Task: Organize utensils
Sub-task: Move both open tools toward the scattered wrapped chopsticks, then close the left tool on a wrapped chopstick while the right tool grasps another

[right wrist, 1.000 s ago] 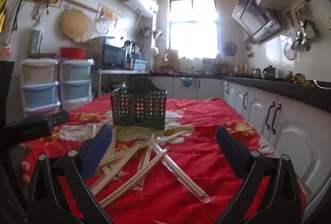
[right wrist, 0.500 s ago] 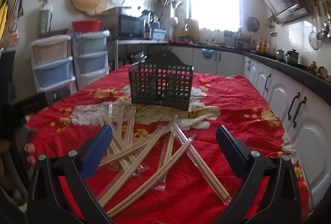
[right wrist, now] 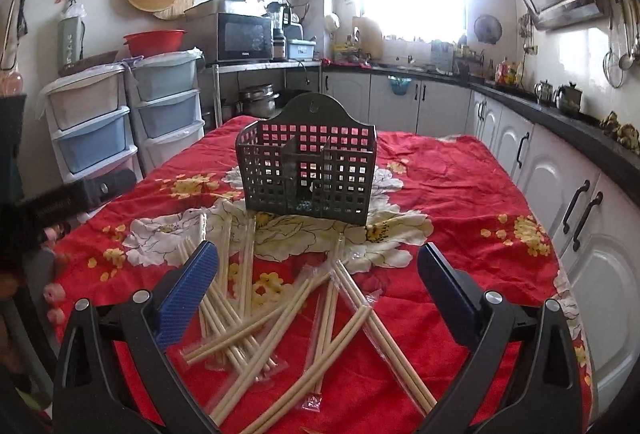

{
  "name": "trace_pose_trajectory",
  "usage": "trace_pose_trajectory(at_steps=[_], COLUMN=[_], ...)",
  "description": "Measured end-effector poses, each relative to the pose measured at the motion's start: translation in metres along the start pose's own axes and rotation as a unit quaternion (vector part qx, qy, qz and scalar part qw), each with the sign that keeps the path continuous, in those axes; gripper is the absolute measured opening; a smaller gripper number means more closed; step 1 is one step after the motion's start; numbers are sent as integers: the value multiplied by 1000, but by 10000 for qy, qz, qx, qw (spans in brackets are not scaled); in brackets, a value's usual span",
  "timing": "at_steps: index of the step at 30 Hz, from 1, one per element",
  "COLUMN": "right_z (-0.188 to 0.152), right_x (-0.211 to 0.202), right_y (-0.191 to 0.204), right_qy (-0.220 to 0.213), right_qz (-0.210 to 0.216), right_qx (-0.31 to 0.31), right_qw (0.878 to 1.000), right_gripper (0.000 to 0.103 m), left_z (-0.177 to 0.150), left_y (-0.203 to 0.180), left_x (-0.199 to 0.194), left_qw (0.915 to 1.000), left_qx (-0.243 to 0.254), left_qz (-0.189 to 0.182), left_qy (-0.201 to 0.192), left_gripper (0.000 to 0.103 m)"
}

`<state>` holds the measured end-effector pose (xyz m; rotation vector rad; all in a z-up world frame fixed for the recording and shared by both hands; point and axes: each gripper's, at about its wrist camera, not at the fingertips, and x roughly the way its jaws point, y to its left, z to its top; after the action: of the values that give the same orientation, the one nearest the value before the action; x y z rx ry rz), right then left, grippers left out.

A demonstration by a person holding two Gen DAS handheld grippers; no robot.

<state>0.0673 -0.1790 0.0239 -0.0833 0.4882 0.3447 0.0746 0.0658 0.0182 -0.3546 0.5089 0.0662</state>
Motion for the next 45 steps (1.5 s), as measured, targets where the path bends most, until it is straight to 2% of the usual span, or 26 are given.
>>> trace_pose_trajectory(at_steps=[2,4,7,10,12,15,17,18,21,27,35,40,45], right_z=[1,0,-4,-9,-12,-17,-22,-23,-28,-32,-37,-42,-47], right_x=[4,9,16,22,25,30,33,34,37,42,52,61,74], right_y=[-4,-6,-10,-14,-16,-20,-21,-22,-22,-23,-32,-41,-50], right_qy=[129,258,486,684,814,1005,1127,1166,1276,1455,1745,2027,2337], right_qz=[53,86,109,127,138,190,238,246,282,359,455,547,728], right_qx=[85,130,218,315,383,445,477,485,505,589,844,1164,1598], right_qw=[9999,9995,9985,9971,9959,9938,9922,9917,9901,9869,9800,9708,9563], right_gripper=[94,85,81,73,65,53,49,47,44,42,39,38,38], left_z=[-3,-7,-16,-23,-27,-32,-34,-34,-35,-32,-27,-26,-25], left_y=[-1,0,3,6,8,13,15,17,25,48,60,62,71], left_x=[12,25,41,50,56,63,66,68,75,92,105,111,116], left_qw=[9996,9981,9943,9911,9874,9822,9807,9798,9766,9683,9618,9614,9579], left_qx=[-19,-56,-156,-165,-198,-296,-333,-353,-467,-945,-1337,-1384,-1566], left_qz=[-24,-130,-284,-279,-333,-445,-477,-489,-523,-623,-840,-901,-1009], left_qy=[287,601,1015,1293,1531,1802,1869,1908,2031,2228,2236,2201,2185], left_gripper=[93,93,93,87,74,61,51,43,26,20,20,19,10])
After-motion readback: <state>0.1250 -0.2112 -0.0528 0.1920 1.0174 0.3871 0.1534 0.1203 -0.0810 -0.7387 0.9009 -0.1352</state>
